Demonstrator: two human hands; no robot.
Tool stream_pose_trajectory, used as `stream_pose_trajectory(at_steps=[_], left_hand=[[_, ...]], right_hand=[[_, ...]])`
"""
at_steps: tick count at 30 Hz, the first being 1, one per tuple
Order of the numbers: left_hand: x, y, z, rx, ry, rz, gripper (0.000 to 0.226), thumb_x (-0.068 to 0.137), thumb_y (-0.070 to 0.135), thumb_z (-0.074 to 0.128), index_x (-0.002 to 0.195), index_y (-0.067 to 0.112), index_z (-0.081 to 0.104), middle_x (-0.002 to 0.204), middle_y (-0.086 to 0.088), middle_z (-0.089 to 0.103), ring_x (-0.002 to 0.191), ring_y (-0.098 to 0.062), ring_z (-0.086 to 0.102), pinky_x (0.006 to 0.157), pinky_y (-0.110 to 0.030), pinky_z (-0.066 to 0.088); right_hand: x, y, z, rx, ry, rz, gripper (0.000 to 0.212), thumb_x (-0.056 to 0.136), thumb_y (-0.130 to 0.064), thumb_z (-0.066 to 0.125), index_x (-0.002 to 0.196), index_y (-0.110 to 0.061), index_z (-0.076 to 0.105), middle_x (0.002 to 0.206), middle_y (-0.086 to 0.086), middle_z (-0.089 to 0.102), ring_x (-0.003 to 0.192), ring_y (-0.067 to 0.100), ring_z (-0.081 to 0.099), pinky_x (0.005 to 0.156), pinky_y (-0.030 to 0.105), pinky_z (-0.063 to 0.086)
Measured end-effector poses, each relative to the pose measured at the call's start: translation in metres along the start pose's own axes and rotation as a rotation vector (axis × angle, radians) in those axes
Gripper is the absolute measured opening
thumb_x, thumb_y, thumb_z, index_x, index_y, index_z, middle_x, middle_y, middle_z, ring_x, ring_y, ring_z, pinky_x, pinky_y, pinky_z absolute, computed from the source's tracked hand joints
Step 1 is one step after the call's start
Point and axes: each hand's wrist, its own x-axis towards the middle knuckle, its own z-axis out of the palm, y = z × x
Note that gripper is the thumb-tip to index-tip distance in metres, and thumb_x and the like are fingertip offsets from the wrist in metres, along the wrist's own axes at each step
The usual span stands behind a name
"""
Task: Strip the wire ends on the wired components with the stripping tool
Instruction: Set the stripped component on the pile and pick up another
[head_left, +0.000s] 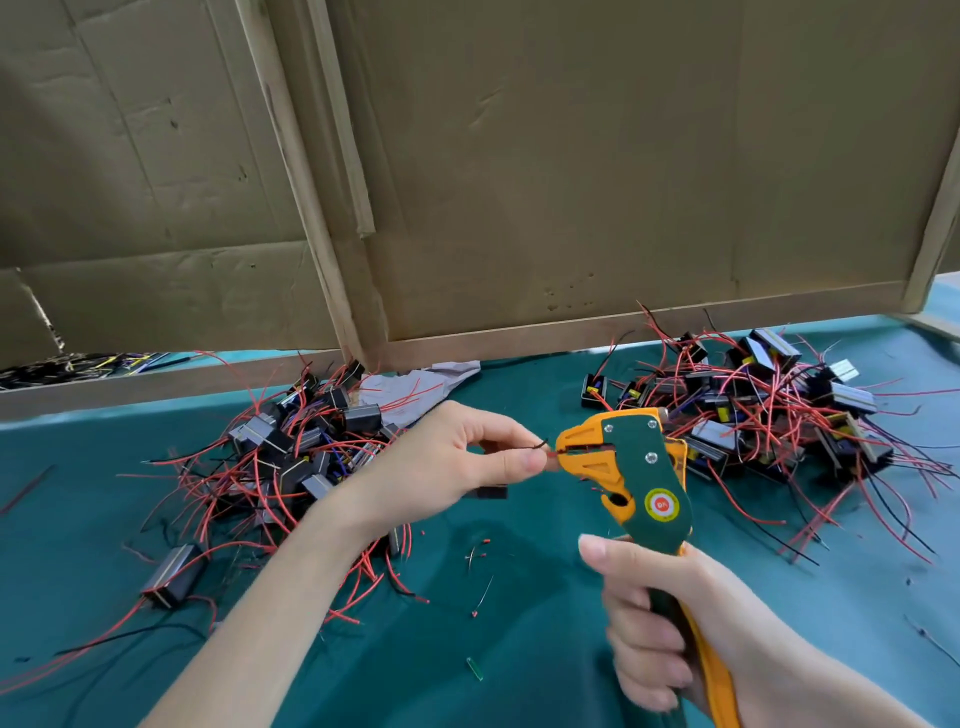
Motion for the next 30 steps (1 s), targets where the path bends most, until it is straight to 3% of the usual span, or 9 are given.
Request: stream_pose_trajectory(at_steps=[2, 4, 7, 10, 14, 20, 25, 30], left_hand=[[0.004, -0.008, 0.008, -0.050, 0.065, -0.030, 0.011, 0.079, 0.032, 0.065, 0.082, 0.027, 0.075, 0.066, 0.010, 0.066, 0.062, 0.001, 0.056, 0.059, -0.009, 0.043], [0.007, -0.015, 0.012, -0.078, 0.152, -0.039, 0.007, 0.085, 0.023, 0.065, 0.086, 0.023, 0.072, 0.069, 0.007, 0.071, 0.068, -0.001, 0.063, 0.063, -0.011, 0.046], [0.009, -0.019, 0.011, -0.171, 0.298, -0.030, 0.015, 0.075, 0.025, 0.070, 0.082, 0.017, 0.059, 0.070, -0.001, 0.073, 0.071, -0.010, 0.068, 0.077, -0.021, 0.049], [0.009, -0.018, 0.010, -0.203, 0.372, 0.013, 0.021, 0.067, 0.029, 0.072, 0.077, 0.017, 0.058, 0.070, -0.002, 0.073, 0.071, -0.010, 0.069, 0.073, -0.016, 0.050], [0.010, -0.017, 0.011, -0.176, 0.383, 0.065, 0.009, 0.072, 0.018, 0.073, 0.074, 0.018, 0.065, 0.068, 0.009, 0.070, 0.066, -0.001, 0.063, 0.068, -0.011, 0.048], [0.005, -0.005, 0.011, 0.002, 0.390, 0.196, 0.006, 0.063, 0.029, 0.078, 0.066, 0.034, 0.075, 0.073, 0.010, 0.073, 0.070, -0.001, 0.066, 0.071, -0.013, 0.049], [0.001, 0.003, 0.011, 0.138, 0.387, 0.240, 0.015, 0.071, 0.013, 0.082, 0.073, 0.027, 0.076, 0.074, 0.006, 0.072, 0.071, -0.004, 0.065, 0.072, -0.015, 0.047], [-0.003, 0.009, 0.013, 0.177, 0.370, 0.212, 0.013, 0.071, 0.013, 0.082, 0.074, 0.025, 0.076, 0.074, 0.004, 0.071, 0.071, -0.010, 0.065, 0.073, -0.024, 0.051]], right_hand=[[0.004, 0.003, 0.001, 0.090, -0.050, -0.042, 0.046, 0.057, -0.030, 0.088, 0.054, -0.010, 0.047, 0.045, 0.010, 0.036, 0.035, 0.022, 0.040, 0.043, 0.030, 0.042], [0.008, 0.001, -0.001, 0.220, -0.154, -0.114, 0.038, 0.058, -0.021, 0.090, 0.065, -0.007, 0.057, 0.058, 0.016, 0.048, 0.051, 0.030, 0.054, 0.055, 0.041, 0.051], [0.012, -0.006, -0.009, 0.226, -0.154, -0.211, 0.037, 0.057, -0.018, 0.091, 0.074, -0.007, 0.060, 0.067, 0.019, 0.052, 0.064, 0.034, 0.057, 0.066, 0.044, 0.053], [0.010, -0.010, -0.016, 0.193, -0.170, -0.241, 0.033, 0.062, -0.019, 0.088, 0.075, -0.009, 0.060, 0.069, 0.018, 0.053, 0.067, 0.034, 0.058, 0.069, 0.044, 0.054], [0.009, -0.011, -0.015, 0.164, -0.196, -0.224, 0.032, 0.064, -0.018, 0.087, 0.076, -0.008, 0.059, 0.070, 0.019, 0.053, 0.068, 0.035, 0.057, 0.071, 0.045, 0.053], [0.004, -0.014, -0.010, 0.089, -0.227, -0.195, 0.040, 0.061, -0.016, 0.088, 0.078, -0.003, 0.054, 0.069, 0.023, 0.054, 0.066, 0.036, 0.058, 0.071, 0.045, 0.053], [0.003, -0.015, -0.010, 0.013, -0.255, -0.160, 0.029, 0.067, -0.013, 0.080, 0.079, -0.003, 0.055, 0.069, 0.022, 0.057, 0.067, 0.036, 0.059, 0.071, 0.048, 0.052], [0.003, -0.011, -0.012, -0.044, -0.309, -0.161, 0.026, 0.070, -0.018, 0.081, 0.080, -0.007, 0.060, 0.071, 0.020, 0.059, 0.069, 0.035, 0.059, 0.074, 0.048, 0.051]])
